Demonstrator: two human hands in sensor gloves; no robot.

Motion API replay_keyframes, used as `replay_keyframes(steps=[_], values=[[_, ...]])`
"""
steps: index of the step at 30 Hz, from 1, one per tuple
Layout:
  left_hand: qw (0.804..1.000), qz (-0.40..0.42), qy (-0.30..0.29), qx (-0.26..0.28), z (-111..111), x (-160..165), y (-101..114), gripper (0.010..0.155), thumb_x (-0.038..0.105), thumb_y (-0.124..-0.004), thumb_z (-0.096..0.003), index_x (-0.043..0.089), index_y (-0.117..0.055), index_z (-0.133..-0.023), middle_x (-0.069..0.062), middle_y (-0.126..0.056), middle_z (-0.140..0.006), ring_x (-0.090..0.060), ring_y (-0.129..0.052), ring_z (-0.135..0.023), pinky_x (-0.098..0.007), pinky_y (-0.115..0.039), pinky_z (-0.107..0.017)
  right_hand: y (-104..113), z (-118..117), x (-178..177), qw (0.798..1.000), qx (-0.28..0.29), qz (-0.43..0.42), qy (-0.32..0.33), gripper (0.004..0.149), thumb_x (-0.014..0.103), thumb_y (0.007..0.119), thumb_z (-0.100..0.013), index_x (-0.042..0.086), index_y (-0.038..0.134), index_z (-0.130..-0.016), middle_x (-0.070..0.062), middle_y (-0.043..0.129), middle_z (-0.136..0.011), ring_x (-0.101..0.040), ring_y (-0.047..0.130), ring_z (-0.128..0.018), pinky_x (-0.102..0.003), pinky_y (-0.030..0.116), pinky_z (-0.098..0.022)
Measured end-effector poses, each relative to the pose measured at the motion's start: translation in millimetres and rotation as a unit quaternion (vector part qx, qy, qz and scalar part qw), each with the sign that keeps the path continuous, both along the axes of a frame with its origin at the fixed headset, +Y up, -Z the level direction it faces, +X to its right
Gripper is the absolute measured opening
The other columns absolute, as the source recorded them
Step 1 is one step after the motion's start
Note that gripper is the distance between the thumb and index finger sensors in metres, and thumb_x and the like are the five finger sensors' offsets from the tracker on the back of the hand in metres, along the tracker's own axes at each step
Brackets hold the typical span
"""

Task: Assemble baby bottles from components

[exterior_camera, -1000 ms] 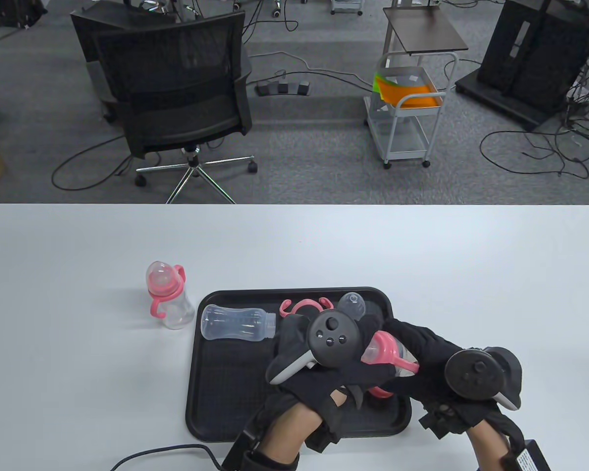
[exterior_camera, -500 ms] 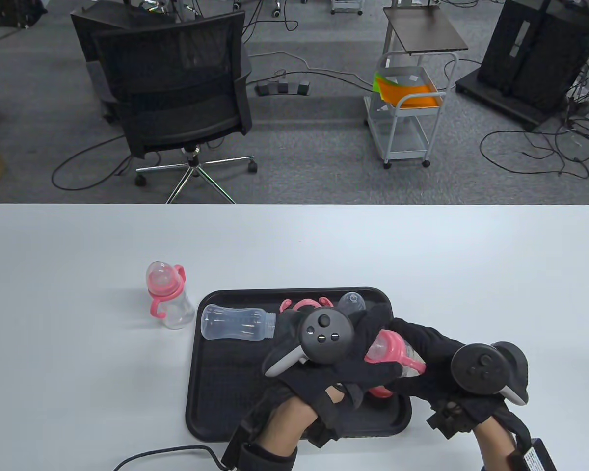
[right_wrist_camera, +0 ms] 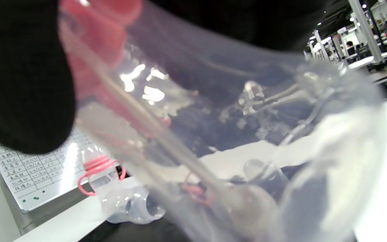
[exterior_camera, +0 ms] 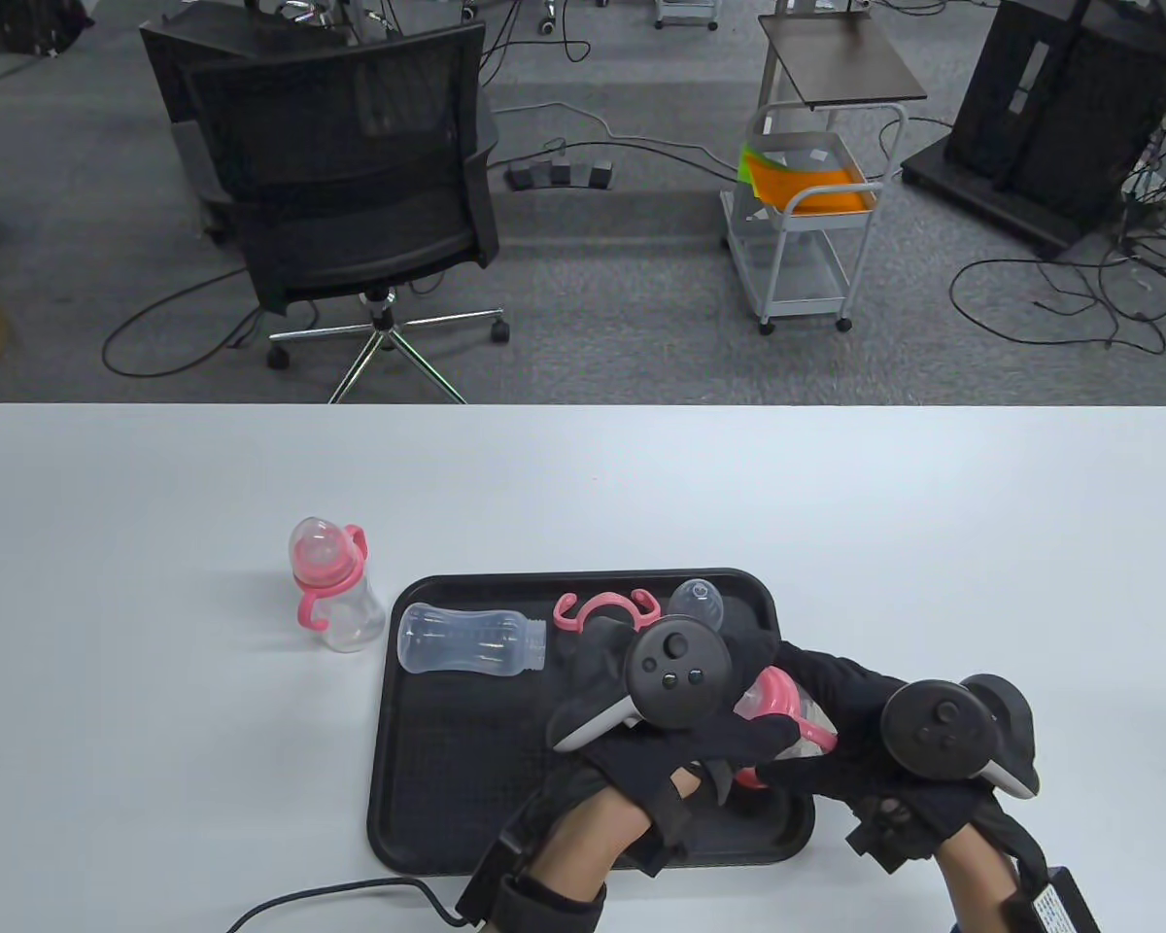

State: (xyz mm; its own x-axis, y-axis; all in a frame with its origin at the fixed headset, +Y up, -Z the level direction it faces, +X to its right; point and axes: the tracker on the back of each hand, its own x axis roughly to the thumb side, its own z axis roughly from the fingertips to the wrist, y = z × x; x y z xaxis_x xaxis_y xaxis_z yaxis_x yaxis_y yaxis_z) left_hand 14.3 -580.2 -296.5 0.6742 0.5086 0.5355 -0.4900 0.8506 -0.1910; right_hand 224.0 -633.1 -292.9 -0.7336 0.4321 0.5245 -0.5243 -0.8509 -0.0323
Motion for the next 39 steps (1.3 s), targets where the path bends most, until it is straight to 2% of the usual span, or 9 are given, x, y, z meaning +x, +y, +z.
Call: replay_keyframes(steps=[7, 9, 12, 13, 17, 22, 25, 32, 39], values=[[0.999, 0.024, -0.015, 0.026, 0.2, 1.3, 0.6, 0.091, 0.062, -0.102, -0.0373, 0.019, -0.065, -0.109, -0.019, -0.085, -0.097, -0.031, -0.109, -0.06, -0.055, -0.082, -0.065, 3.2, -2.2, 11.3, 1.0, 0.01, -0.023, -0.007, 0.099, 0.054, 0.108, -0.02, 0.013, 0.067, -0.101, -0.011, 0.087, -0.092, -0.033, 0.097, -0.08, -0.053, 0.086, -0.061], [0.997, 0.072, -0.013, -0.004, -4.1, -5.7, -2.4, 0.098, 0.072, -0.091, -0.0413, 0.021, -0.051, -0.114, -0.016, -0.079, -0.102, -0.031, -0.107, -0.065, -0.055, -0.079, -0.066, 4.8, -4.3, 18.5, 0.999, 0.006, -0.043, -0.014, 0.099, 0.053, 0.108, -0.02, 0.013, 0.067, -0.101, -0.011, 0.086, -0.092, -0.033, 0.096, -0.08, -0.054, 0.086, -0.061], [0.973, 0.213, 0.075, -0.04, -11.9, -22.5, -13.2, 0.089, 0.074, -0.082, -0.0452, 0.027, -0.055, -0.115, -0.021, -0.07, -0.106, -0.037, -0.102, -0.063, -0.061, -0.075, -0.063, 3.2, -8.9, 34.2, 0.997, 0.002, -0.071, -0.041, 0.1, 0.053, 0.108, -0.021, 0.014, 0.065, -0.102, -0.01, 0.085, -0.093, -0.033, 0.095, -0.081, -0.054, 0.086, -0.061], [0.971, 0.218, 0.087, -0.043, -15.6, -26.4, -16.6, 0.084, 0.072, -0.079, -0.0486, 0.026, -0.055, -0.115, -0.02, -0.069, -0.107, -0.038, -0.101, -0.063, -0.061, -0.074, -0.063, 2.3, -10.6, 39.0, 0.995, 0.003, -0.081, -0.053, 0.1, 0.053, 0.108, -0.021, 0.014, 0.066, -0.102, -0.01, 0.086, -0.093, -0.034, 0.095, -0.081, -0.054, 0.086, -0.061], [0.973, 0.125, 0.184, -0.056, -35.7, -38.6, -38.8, 0.064, 0.056, -0.08, -0.0544, 0.022, -0.069, -0.109, -0.012, -0.077, -0.104, -0.038, -0.1, -0.065, -0.061, -0.073, -0.063, 2.3, -13.6, 57.7, 0.985, 0.002, -0.15, -0.086, 0.1, 0.053, 0.108, -0.022, 0.013, 0.065, -0.102, -0.011, 0.085, -0.094, -0.034, 0.095, -0.081, -0.054, 0.085, -0.061], [0.982, -0.028, 0.159, -0.102, -57.8, -17.6, -68.3, 0.069, 0.046, -0.085, -0.054, 0.023, -0.058, -0.112, -0.015, -0.062, -0.111, -0.036, -0.097, -0.073, -0.058, -0.073, -0.065, 4.8, -11.6, 64.6, 0.98, 0.02, -0.161, -0.113, 0.099, 0.053, 0.108, -0.022, 0.015, 0.064, -0.103, -0.01, 0.084, -0.094, -0.033, 0.094, -0.082, -0.053, 0.085, -0.062], [0.972, -0.116, 0.161, -0.126, -68.0, 0.3, -87.5, 0.071, 0.039, -0.087, -0.0536, 0.024, -0.052, -0.114, -0.012, -0.049, -0.116, -0.036, -0.093, -0.079, -0.057, -0.072, -0.067, 3.8, -12.2, 66.8, 0.979, 0.018, -0.167, -0.114, 0.1, 0.053, 0.108, -0.022, 0.015, 0.064, -0.103, -0.01, 0.084, -0.095, -0.033, 0.094, -0.083, -0.054, 0.084, -0.063], [0.949, -0.225, 0.179, -0.131, -86.6, 22.7, -120.3, 0.082, 0.044, -0.094, -0.0497, 0.027, -0.046, -0.114, -0.005, -0.043, -0.119, -0.034, -0.093, -0.079, -0.055, -0.072, -0.068, 1.6, -14.3, 74.3, 0.976, 0.018, -0.181, -0.122, 0.099, 0.052, 0.108, -0.022, 0.015, 0.063, -0.103, -0.009, 0.083, -0.096, -0.033, 0.093, -0.084, -0.054, 0.084, -0.063], [0.937, -0.267, 0.189, -0.122, -90.3, 28.6, -134.7, 0.086, 0.051, -0.096, -0.046, 0.026, -0.049, -0.114, -0.006, -0.047, -0.117, -0.034, -0.094, -0.078, -0.055, -0.073, -0.067, 2.0, -14.4, 75.6, 0.975, 0.018, -0.179, -0.134, 0.1, 0.052, 0.108, -0.023, 0.015, 0.063, -0.103, -0.009, 0.083, -0.095, -0.033, 0.093, -0.084, -0.054, 0.083, -0.064]])
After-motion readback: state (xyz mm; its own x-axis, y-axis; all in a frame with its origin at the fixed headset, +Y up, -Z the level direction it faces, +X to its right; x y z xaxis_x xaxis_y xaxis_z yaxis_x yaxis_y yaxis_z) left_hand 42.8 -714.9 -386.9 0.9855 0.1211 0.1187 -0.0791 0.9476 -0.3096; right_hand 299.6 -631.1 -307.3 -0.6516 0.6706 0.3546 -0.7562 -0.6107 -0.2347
